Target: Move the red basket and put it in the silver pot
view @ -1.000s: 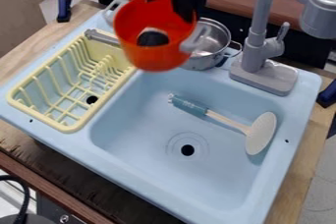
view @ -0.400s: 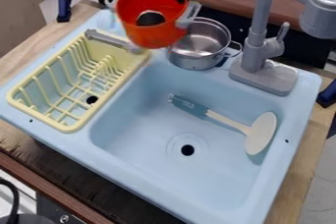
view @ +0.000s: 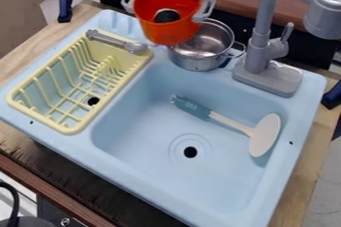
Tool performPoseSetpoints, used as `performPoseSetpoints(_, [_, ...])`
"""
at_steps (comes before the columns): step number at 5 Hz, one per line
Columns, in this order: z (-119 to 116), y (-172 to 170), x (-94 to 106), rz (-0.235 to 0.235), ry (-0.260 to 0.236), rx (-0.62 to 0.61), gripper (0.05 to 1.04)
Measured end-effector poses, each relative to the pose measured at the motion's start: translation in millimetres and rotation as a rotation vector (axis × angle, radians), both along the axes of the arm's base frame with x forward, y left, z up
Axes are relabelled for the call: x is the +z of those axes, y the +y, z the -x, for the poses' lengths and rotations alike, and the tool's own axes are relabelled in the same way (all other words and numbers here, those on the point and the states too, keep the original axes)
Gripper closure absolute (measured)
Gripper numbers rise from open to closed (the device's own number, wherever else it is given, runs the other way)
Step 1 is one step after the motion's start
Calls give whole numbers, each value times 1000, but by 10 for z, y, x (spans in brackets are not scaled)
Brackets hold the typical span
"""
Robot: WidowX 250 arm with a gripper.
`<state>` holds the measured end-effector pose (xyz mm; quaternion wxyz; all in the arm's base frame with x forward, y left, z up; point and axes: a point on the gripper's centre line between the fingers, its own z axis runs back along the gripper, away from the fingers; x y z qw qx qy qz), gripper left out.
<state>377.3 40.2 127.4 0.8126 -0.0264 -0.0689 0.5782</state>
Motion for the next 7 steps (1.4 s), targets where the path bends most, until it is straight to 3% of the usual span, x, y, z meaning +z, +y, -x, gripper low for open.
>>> performPoseSetpoints(2, [-133,-126,-19,3,-38,0,1029])
performPoseSetpoints(6, [-185,-204,-196,-20,-49,29,1013])
performPoseSetpoints(7, [-185,-186,-203,-1,-49,40,914])
